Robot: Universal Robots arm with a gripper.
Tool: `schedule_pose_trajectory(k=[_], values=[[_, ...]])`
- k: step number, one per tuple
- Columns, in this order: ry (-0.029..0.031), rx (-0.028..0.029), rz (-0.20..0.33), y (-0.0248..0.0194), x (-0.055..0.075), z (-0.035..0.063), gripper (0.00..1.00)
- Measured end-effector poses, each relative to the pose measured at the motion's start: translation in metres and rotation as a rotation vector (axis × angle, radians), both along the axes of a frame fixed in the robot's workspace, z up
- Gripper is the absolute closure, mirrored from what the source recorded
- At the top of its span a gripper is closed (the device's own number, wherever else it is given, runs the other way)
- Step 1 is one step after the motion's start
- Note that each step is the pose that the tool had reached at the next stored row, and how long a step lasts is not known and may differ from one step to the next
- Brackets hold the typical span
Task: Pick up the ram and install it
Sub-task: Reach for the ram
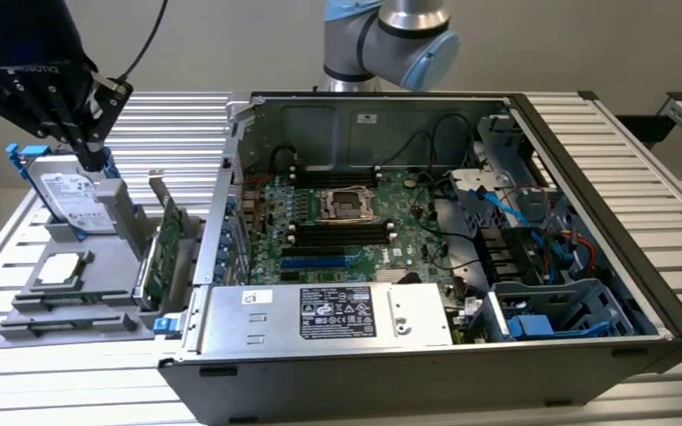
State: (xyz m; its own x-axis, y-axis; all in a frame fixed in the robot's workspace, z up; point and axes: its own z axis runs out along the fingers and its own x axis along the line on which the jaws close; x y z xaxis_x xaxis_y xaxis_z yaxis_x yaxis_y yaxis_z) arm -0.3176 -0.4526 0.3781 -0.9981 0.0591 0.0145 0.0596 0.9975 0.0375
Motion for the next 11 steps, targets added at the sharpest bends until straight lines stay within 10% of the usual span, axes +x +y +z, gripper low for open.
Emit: schedule_pose_trajectory(k=[11], values=[[0.0097, 0.0000, 0.008, -0.0092, -0.013, -0.0025, 0.89]])
